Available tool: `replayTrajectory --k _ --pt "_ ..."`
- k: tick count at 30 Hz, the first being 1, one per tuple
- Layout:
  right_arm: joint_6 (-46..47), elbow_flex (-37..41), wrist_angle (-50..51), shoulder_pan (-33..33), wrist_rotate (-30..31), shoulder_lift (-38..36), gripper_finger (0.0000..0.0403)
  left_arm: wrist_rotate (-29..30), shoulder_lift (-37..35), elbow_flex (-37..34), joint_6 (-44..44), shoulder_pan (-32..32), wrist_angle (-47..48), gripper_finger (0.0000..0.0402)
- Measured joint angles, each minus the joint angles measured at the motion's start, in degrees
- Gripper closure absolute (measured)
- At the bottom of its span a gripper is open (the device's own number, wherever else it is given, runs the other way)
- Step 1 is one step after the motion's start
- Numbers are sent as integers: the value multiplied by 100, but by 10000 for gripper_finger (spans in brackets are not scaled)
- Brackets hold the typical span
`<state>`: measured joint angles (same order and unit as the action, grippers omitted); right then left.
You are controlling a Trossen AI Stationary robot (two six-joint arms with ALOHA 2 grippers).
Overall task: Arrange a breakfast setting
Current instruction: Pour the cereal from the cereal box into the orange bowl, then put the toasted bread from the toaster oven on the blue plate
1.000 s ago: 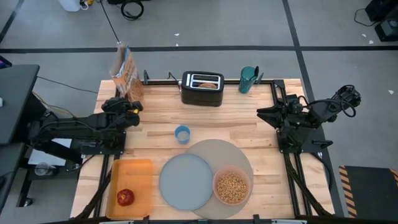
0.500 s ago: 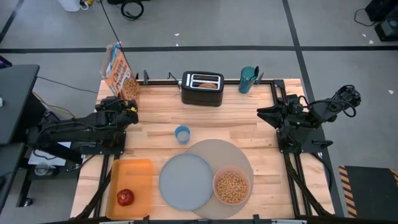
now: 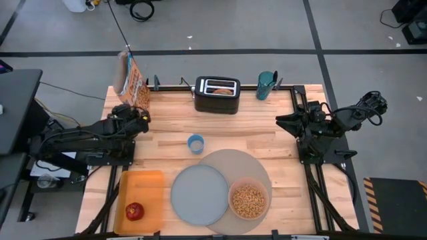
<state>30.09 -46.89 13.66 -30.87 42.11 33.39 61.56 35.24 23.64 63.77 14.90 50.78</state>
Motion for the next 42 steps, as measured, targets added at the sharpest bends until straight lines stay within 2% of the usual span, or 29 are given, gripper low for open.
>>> replayTrajectory --k 4,8,14,22,30,36,39,42 --pt "-28 0 -41 0 -18 0 275 6 -1 260 -68 0 28 240" --pt "-70 0 -41 0 -25 0 275 24 0 587 -554 0 24 189" --pt "-185 0 -126 0 -126 -2 275 44 0 1015 -1102 0 53 146" --pt "-225 0 -121 0 -127 0 275 133 0 1747 -2014 0 45 136" --pt "-442 0 -163 0 -154 0 275 577 0 2810 -3134 0 33 136" --pt "-482 0 -165 0 -170 -1 275 742 -1 3586 -4338 0 -657 136" --pt "-479 0 -163 0 -169 0 275 301 -5 3908 -4775 0 -1433 136" --pt "-448 -2 -165 0 -169 35 275 -1126 -4 4174 -4740 0 -2166 139"
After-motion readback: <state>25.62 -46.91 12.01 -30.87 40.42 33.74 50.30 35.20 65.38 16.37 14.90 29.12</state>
